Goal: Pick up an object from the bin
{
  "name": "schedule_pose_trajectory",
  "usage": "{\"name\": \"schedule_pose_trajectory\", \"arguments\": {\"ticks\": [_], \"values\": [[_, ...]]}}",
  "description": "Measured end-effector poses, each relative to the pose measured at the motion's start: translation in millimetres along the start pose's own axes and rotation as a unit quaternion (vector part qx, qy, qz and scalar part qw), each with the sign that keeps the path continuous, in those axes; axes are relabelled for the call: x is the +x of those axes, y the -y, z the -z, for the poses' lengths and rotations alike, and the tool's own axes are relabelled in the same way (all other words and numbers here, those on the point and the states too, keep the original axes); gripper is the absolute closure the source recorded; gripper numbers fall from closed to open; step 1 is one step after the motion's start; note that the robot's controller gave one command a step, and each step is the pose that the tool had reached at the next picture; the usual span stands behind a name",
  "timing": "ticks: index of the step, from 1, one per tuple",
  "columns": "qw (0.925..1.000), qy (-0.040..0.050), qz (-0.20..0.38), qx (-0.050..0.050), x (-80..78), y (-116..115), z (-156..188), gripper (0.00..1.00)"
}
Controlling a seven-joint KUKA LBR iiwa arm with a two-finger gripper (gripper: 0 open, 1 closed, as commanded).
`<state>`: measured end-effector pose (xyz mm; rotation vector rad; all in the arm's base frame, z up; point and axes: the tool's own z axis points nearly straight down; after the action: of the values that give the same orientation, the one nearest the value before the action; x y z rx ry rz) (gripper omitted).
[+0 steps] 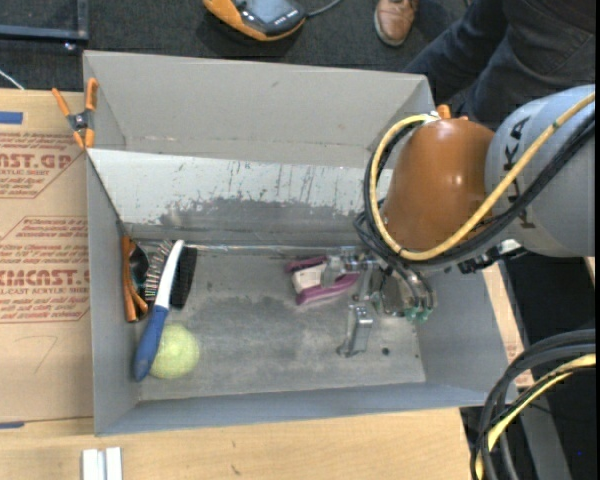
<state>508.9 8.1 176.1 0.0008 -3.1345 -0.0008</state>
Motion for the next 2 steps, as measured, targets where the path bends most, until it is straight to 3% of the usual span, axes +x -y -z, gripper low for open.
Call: {"name": "schedule_pose_trajectory", "arguments": {"ticks": [1, 2], "values": [[1.0000, 0.0041, 0.000, 0.000, -1.7, -0.1, 4.5, 1.00], [1.0000, 0.0041, 0.000, 0.000, -1.7, -0.1, 4.5, 1.00]]}}
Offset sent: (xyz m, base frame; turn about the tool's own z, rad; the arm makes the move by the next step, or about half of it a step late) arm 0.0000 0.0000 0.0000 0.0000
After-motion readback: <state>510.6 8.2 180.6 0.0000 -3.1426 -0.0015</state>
